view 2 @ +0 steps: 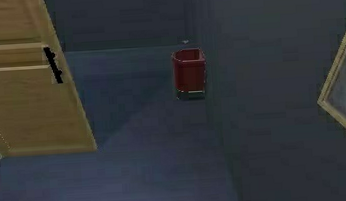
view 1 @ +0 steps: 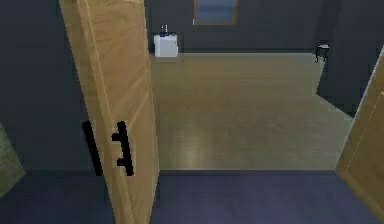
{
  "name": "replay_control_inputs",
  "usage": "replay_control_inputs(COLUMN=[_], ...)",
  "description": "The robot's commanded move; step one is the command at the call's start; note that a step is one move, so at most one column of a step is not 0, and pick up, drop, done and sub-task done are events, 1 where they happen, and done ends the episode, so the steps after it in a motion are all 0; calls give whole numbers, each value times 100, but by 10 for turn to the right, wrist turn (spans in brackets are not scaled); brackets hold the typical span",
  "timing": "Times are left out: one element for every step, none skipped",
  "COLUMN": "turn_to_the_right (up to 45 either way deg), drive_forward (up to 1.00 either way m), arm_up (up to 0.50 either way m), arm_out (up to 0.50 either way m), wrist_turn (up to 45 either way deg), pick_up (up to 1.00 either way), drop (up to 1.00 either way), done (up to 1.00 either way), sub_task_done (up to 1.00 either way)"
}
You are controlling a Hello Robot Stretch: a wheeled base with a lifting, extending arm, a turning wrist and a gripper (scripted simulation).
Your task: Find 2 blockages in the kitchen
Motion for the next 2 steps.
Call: replay_control_inputs(turn_to_the_right=[450, 330], drive_forward=[0, 0], arm_up=[0, 0], arm_out=[0, 0], wrist_turn=[0, 0], pick_up=[0, 0], drop=[0, 0], done=[0, 0], sub_task_done=[0, 0])
